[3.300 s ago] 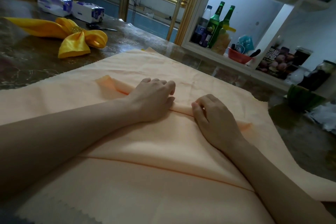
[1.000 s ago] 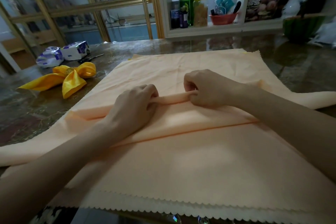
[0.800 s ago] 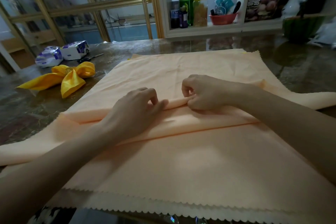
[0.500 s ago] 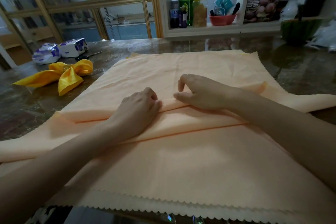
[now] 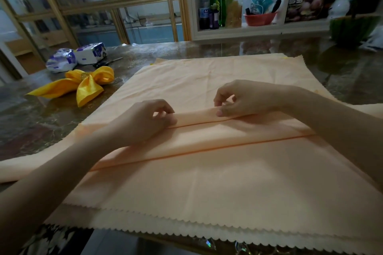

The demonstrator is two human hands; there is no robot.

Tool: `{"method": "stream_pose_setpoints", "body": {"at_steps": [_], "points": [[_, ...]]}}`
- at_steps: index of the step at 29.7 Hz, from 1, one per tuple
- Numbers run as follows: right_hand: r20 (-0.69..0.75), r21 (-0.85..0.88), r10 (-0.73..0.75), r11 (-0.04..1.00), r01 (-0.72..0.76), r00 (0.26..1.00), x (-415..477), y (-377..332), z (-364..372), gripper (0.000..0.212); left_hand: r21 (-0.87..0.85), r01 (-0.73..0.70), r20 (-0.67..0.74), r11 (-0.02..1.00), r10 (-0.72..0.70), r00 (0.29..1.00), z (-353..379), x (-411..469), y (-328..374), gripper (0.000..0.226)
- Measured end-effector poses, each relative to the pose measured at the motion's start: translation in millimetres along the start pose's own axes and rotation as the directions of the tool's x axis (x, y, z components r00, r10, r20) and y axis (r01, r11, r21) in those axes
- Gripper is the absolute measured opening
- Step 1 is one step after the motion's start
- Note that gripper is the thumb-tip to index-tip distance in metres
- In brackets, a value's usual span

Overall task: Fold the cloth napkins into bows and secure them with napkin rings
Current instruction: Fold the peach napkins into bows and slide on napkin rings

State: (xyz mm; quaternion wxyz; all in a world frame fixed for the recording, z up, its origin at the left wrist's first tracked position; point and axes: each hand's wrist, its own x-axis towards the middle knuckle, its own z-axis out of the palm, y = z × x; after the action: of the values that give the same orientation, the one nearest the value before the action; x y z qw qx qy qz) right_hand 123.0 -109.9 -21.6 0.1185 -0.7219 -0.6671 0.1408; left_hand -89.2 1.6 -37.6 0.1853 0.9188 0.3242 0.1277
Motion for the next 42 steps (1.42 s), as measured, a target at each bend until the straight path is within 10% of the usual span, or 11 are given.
{"method": "stream_pose_setpoints", "body": {"at_steps": [13,23,30,42], "points": [[-0.013,0.126,-0.042,0.991,0.044,0.999,-0.8,-17.8,7.1,0.025,0.079,-0.121,-0.092,0.989,0.128,0.987,1.0,-9.5,9.6,0.032],[-0.179,-0.115,-0.14,0.986,0.121,0.974,-0.5,-23.4,14.4,0.02,0.26,-0.231,-0.256,0.938,0.297,0.92,12.3,-9.2,6.6,0.013],[0.067,-0.159,0.007,0.987,0.004,0.998,-4.9,-31.0,0.9,0.025,0.116,-0.112,-0.059,0.987,0.12,0.991,11.1,-6.7,12.0,0.025],[0.034,-0.11,0.04,0.993,-0.036,0.999,-8.8,-31.3,-8.5,0.023,0.05,-0.029,0.077,0.998,0.025,0.997,-5.2,2.0,13.8,0.015]]}}
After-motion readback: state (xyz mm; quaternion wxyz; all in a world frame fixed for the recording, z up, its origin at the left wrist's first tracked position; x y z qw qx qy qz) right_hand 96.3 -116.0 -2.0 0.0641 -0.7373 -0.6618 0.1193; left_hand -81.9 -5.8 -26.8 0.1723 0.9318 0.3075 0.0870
